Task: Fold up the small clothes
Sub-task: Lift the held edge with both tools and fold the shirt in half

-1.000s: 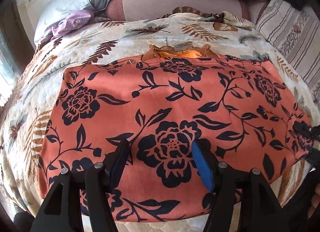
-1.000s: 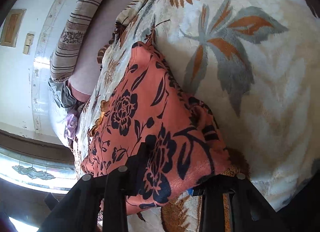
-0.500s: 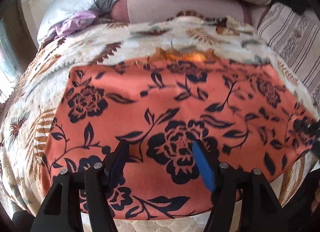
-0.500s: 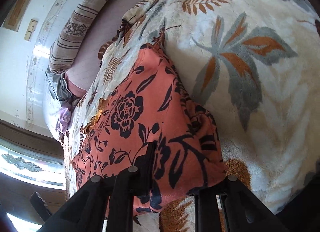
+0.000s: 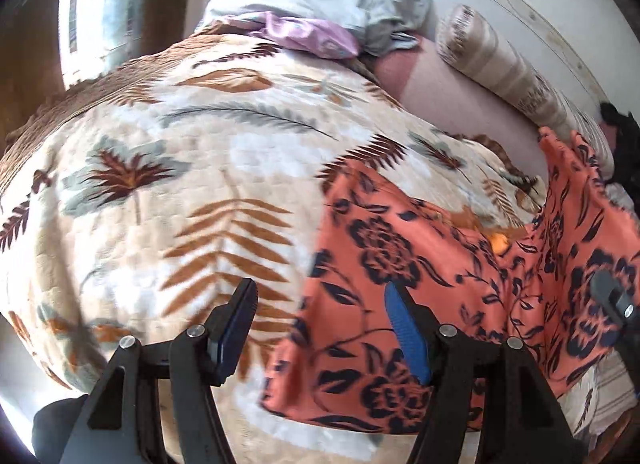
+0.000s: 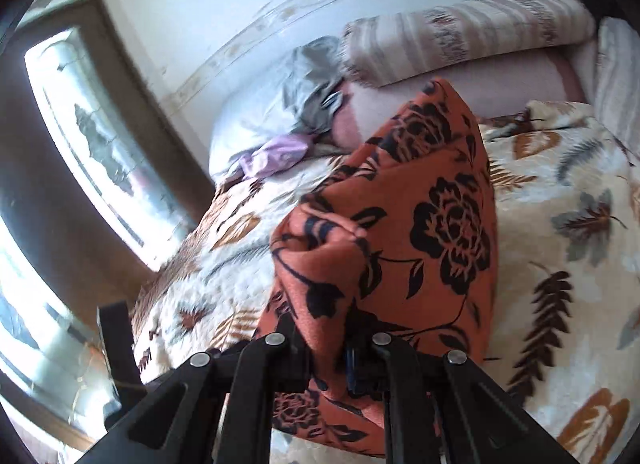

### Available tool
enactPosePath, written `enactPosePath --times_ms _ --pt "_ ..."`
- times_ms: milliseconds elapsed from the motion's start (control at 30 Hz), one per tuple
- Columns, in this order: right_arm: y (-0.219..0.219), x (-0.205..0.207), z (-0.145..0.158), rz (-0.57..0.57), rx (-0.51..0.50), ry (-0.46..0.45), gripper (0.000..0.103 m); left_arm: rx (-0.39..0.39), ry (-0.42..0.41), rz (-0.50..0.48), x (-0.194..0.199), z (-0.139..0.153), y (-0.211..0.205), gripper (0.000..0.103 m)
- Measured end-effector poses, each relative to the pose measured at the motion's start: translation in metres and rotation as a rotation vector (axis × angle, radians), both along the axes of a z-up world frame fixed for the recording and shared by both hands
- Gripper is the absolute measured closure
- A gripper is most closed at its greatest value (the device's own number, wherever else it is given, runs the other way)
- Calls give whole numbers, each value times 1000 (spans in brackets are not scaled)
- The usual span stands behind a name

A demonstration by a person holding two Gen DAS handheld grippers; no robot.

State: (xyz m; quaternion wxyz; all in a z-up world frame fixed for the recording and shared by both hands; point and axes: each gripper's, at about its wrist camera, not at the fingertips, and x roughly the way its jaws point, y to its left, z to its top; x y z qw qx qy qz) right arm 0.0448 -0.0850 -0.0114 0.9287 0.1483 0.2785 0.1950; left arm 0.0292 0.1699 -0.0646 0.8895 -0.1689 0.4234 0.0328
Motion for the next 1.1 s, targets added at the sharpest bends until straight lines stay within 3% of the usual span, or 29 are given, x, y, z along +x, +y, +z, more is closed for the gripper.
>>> enactPosePath --times_ms 133,167,200,267,367,433,500,567,667,767,833,900,1000,1100 --pt "67 38 -76 132 -84 220 91 -36 77 66 0 -31 37 36" --pt "73 49 -102 145 -72 319 90 -59 95 73 0 -36 42 36" --pt "74 54 -114 148 -38 354 91 -82 97 75 0 -37 45 36" --pt "71 51 -101 137 -15 325 92 -90 62 77 -1 -33 46 36" --pt "71 48 -55 153 3 230 92 -118 36 61 1 -29 44 36" --pt "73 43 -23 160 12 155 92 -168 11 31 0 -26 45 36" --pt "77 35 -6 178 -6 95 92 -268 -8 -5 -2 -22 50 36" --pt "82 28 -16 202 -10 107 92 -385 -9 -48 1 -20 52 36" --pt "83 28 -65 215 -59 188 92 -562 46 -161 17 -25 42 36" --pt "72 20 -92 198 -47 215 92 -533 110 -258 37 -21 16 35" --pt "66 17 -91 196 -21 207 92 -565 142 -317 53 -21 2 35" --pt "64 13 -84 200 -21 179 92 -621 201 -320 70 -28 -5 35" --pt "62 11 -75 209 -14 151 92 -616 271 -309 88 -38 -15 35" --pt "59 9 -75 220 -3 146 92 -626 270 -327 99 -37 -23 41"
